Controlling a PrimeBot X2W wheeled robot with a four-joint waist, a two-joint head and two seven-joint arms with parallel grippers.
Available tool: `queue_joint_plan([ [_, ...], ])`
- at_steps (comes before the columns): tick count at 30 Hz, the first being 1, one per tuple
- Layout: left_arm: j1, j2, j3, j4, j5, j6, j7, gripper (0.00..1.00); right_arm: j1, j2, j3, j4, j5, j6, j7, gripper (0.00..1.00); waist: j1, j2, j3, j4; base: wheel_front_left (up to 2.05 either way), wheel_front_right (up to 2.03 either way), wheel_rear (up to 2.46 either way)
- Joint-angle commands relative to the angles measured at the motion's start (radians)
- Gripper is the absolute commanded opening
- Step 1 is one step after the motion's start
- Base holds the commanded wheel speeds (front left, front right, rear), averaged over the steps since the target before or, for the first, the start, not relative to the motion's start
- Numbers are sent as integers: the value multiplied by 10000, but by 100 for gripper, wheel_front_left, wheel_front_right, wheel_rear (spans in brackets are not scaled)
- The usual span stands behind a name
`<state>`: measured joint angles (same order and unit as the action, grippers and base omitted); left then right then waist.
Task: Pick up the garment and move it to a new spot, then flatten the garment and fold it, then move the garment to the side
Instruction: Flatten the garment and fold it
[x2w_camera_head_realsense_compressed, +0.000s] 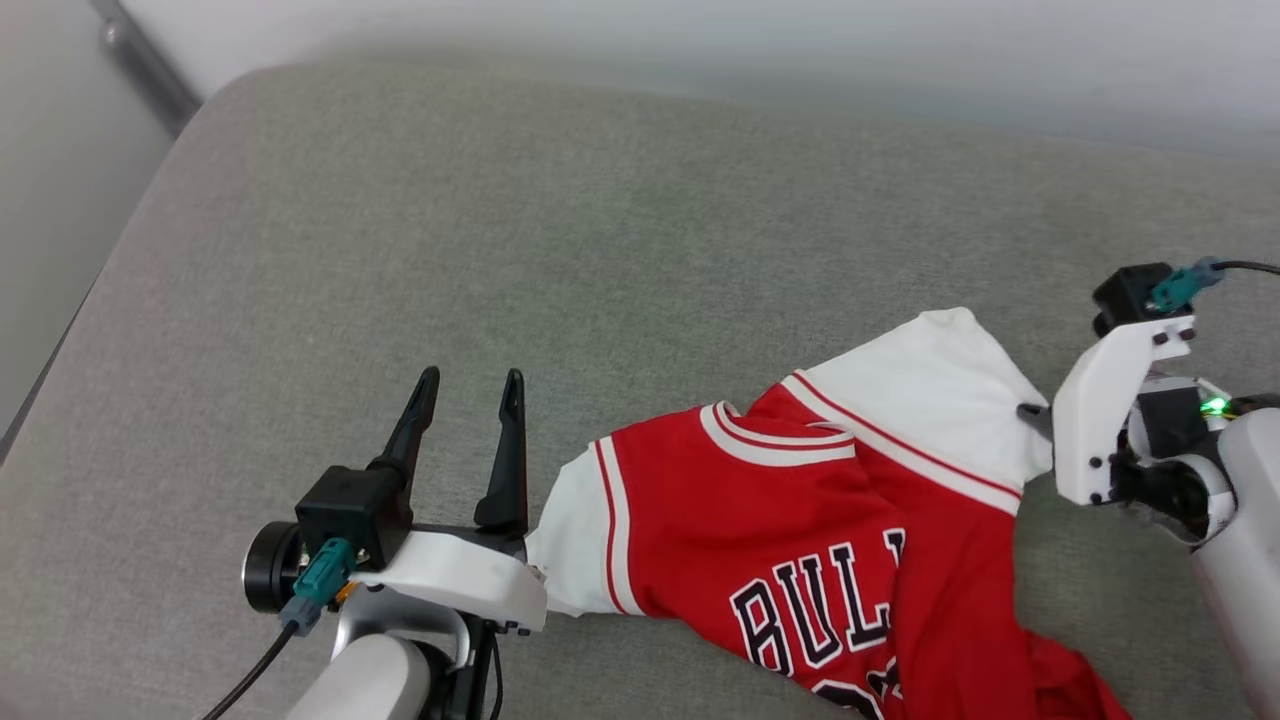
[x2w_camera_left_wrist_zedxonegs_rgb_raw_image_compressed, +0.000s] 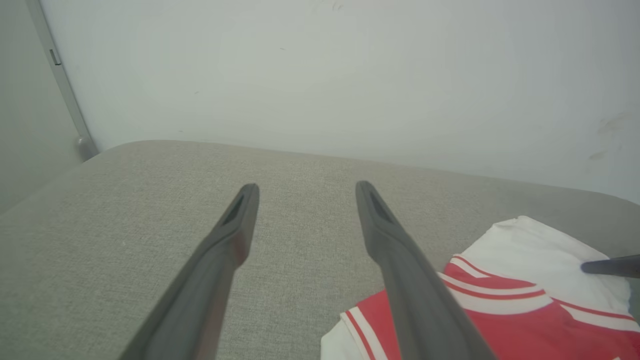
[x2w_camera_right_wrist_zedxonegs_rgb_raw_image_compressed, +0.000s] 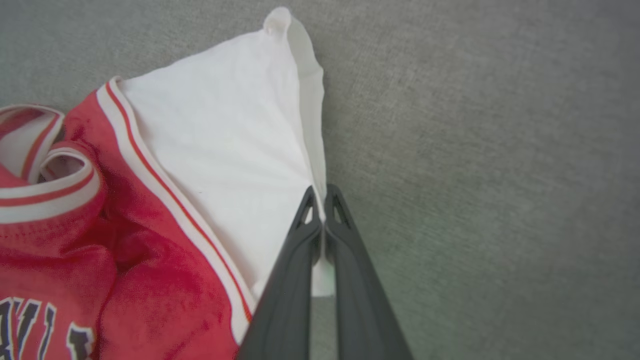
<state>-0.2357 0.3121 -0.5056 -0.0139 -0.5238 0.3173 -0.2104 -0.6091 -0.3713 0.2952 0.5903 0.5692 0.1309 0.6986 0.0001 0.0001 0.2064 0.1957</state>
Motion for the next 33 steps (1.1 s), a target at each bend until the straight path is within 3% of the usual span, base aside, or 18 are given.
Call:
queue_joint_plan([
  [1, 107, 49, 39, 9, -35, 44, 5, 100, 116, -183, -91, -118, -30, -5, -120, 0, -1, -1, -247, -256, 0, 0, 0],
  [8, 805, 362, 216, -105, -256, 268, 206, 100, 2290, -418, -1441, -1733, -521, -3, -555, 0, -1, -1, -1070, -1146, 0, 0, 0],
  [16, 1553, 674, 325, -340, -511, 504, 527, 100, 6056, 1044, -3351, -3378, -1431, -3, 37, 0, -1, -1, -1525, -1832, 0, 0, 0],
  [17, 1607, 709, 327, -360, -502, 528, 558, 100, 6351, 1254, -3429, -3438, -1458, -5, 79, 27, -1, -1, -1529, -1873, 0, 0, 0],
  [18, 1655, 737, 337, -381, -518, 544, 581, 100, 6598, 1497, -3496, -3477, -1519, -3, 25, 100, -1, -1, -1539, -1922, 0, 0, 0],
  [22, 1745, 798, 314, -374, -593, 556, 691, 100, 6947, 1970, -3842, -3795, -1921, -6, -842, 100, -1, -1, -1664, -2006, 0, 0, 0],
  [29, 2021, 911, 405, -316, -732, 614, 716, 100, 6983, 2490, -4551, -4866, -2602, -3, -3514, 100, -1, -1, -2080, -2152, 0, 0, 0],
  [33, 2057, 945, 448, -335, -780, 641, 704, 100, 6706, 2438, -4828, -4989, -2442, -3, -3756, 100, -1, -1, -2137, -2190, 0, 0, 0],
])
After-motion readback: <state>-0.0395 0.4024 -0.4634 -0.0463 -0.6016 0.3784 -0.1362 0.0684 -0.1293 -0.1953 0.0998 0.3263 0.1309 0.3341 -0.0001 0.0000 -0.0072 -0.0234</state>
